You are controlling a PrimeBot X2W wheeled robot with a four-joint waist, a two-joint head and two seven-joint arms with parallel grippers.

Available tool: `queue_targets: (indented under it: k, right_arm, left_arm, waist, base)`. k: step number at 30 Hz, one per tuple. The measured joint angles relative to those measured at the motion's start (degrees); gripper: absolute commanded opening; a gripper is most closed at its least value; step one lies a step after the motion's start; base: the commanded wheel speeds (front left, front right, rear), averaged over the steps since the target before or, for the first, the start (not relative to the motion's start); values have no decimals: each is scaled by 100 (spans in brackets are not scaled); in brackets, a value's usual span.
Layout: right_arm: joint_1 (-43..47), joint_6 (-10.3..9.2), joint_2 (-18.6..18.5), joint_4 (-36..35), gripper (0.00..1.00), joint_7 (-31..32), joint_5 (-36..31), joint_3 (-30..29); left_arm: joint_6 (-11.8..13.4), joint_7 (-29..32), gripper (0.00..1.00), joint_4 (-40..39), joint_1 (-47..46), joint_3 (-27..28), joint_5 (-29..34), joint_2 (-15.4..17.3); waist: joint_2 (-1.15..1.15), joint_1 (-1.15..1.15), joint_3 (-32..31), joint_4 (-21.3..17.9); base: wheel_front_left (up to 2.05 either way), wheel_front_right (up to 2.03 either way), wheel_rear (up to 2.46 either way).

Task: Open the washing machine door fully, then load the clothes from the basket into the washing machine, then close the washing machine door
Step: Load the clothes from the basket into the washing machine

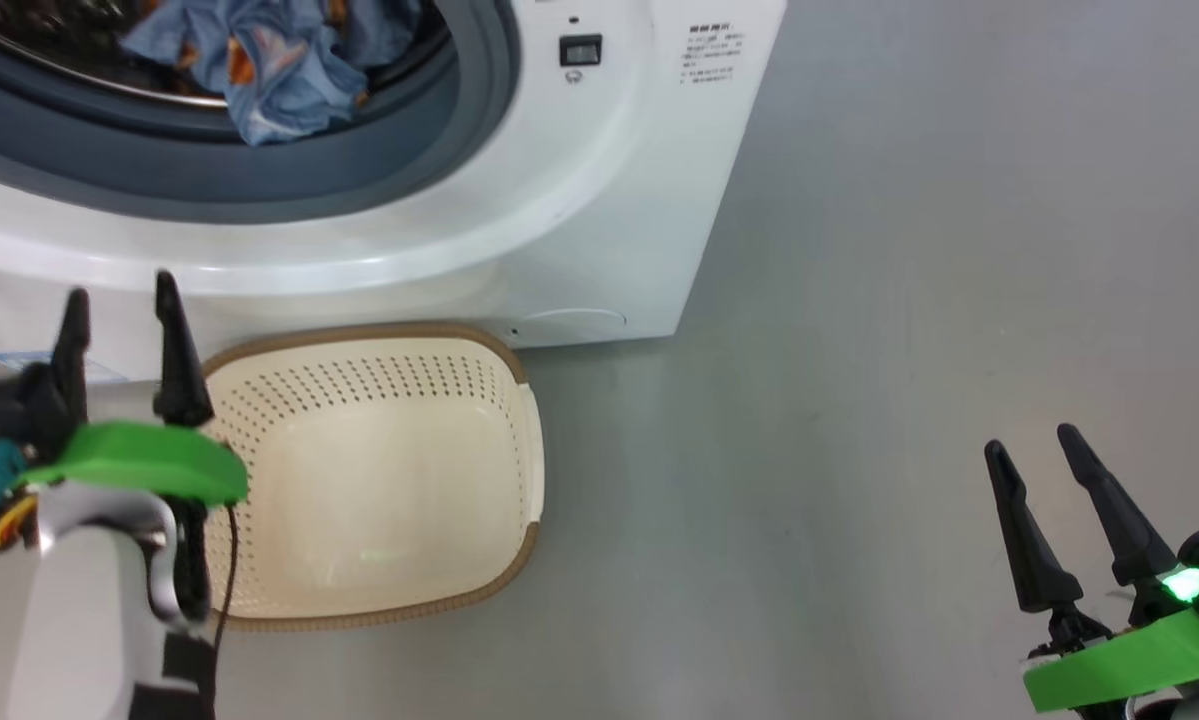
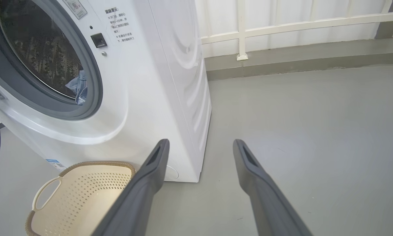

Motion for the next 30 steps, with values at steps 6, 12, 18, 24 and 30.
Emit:
queue_targets:
  k: [6,12,18,24,30]
  right_arm:
    - [141,0,-29,54,100,-1,-48,-8]
    - [409,0,-32,99,100,0,-48,-20]
    - [651,0,-51,110,100,0,-48,-46]
    - [971,0,-42,133,100,0,-90,-63]
    - [1195,0,-25,145,100,0,-91,-154]
  left_arm:
    - [0,0,100,-213,604,-56,-1,-30]
    - [0,1,100,-424,1288,-124,-33,-27]
    - [0,7,100,-672,1851,-220,-158,-25]
    - [0,7,100,-901,2495,-215,-162,-21]
    - [0,7,100,-1094,2965,-204,-202,-16]
  waist:
    - [0,0,-283,62]
    - [0,0,-634,112]
    - [0,0,-989,155]
    - [0,0,-1303,150]
    - [0,0,-1574,136]
  base:
    - [0,0,0]
    - [0,0,0]
    - [0,0,0]
    - [0,0,0]
    - [0,0,0]
